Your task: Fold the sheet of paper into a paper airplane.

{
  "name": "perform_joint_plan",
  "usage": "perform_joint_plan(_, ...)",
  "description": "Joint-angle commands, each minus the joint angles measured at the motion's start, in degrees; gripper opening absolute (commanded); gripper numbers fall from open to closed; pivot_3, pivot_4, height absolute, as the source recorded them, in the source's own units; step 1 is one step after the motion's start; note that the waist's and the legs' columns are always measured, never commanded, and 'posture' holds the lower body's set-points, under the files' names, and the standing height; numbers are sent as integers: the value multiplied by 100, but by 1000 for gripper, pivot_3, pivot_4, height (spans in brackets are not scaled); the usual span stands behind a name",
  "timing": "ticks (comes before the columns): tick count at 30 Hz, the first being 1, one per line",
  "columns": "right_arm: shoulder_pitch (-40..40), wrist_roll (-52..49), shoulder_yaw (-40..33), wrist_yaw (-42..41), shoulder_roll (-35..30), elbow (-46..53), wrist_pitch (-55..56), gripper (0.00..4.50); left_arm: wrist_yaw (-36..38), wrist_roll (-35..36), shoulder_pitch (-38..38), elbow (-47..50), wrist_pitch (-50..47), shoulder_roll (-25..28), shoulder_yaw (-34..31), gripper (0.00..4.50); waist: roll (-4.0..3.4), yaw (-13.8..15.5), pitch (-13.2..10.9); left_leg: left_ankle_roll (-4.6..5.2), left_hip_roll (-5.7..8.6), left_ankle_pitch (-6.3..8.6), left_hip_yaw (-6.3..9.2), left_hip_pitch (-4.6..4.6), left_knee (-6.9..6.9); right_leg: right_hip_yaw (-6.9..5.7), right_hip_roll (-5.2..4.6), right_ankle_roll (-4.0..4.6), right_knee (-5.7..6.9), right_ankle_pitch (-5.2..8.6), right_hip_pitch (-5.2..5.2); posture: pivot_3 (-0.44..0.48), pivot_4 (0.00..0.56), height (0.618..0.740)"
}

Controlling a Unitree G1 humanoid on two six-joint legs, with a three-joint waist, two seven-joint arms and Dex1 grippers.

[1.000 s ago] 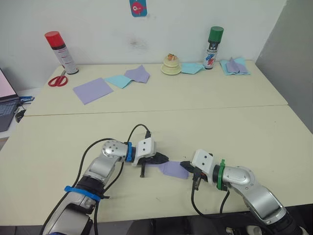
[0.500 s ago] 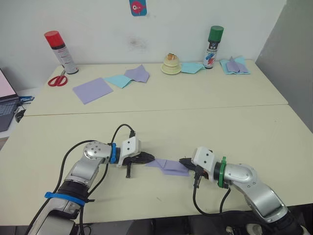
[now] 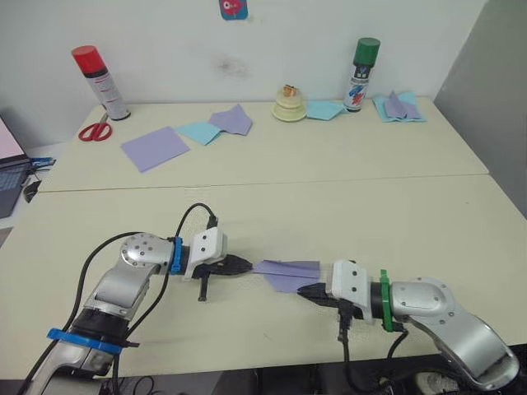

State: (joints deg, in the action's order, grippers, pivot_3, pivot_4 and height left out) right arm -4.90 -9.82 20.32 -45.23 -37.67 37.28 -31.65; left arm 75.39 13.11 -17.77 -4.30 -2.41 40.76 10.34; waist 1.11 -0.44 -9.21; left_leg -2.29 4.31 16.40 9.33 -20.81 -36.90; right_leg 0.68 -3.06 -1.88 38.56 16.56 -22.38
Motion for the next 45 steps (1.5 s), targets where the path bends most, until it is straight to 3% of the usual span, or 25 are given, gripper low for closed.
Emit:
perform_joint_plan(1,-388,282,5,336,319,-368,283,13,23,138,60,307,-37,172,-211,0,-2,-5,-5,0,0,0,-1,1,0,1,0,0,2,0,0,0,150,740)
perform_joint_plan(12,-737,287,-103,393,818,-1254,533,13,94,125,0,78,155,292,-325,0,-5,12,-8,-1,2,-1,0,-1,0,0,-1,3,1,-2,-3,0,150,740)
perform_joint_plan(15,-756,156,-182,260,837,-1243,493,867,86,123,52,12,255,282,-346,0,-7,10,-9,-1,2,0,0,-2,0,1,0,3,4,-2,-5,0,150,740)
perform_joint_plan(20,-781,271,-160,247,788,-1398,530,2737,87,117,109,-91,392,262,-338,0,-7,8,-9,-1,3,0,-1,-1,0,2,0,3,4,-2,-5,0,150,740)
perform_joint_plan(31,-908,841,306,53,669,-2180,1089,2737,545,672,128,142,224,335,-468,0,-7,-7,-9,-1,3,-1,-4,-1,-1,3,0,3,6,-2,-6,0,150,740)
perform_joint_plan(34,-869,937,331,71,666,-2307,1314,2149,634,952,54,412,-88,366,-574,0,-7,-14,-9,-1,3,0,-3,-1,-2,2,0,3,6,-2,-4,0,150,740)
perform_joint_plan(40,-706,988,251,210,771,-2279,1469,20,656,1172,-185,704,-497,350,-606,0,-7,-22,-9,-1,3,-1,-3,0,-4,2,0,3,7,-2,-3,0,150,740)
perform_joint_plan(45,-282,919,-223,723,886,-1708,1315,20,358,976,-510,699,-734,181,-443,0,-7,-1,-9,-2,3,-1,-2,1,-5,2,0,3,14,-2,-3,0,150,740)
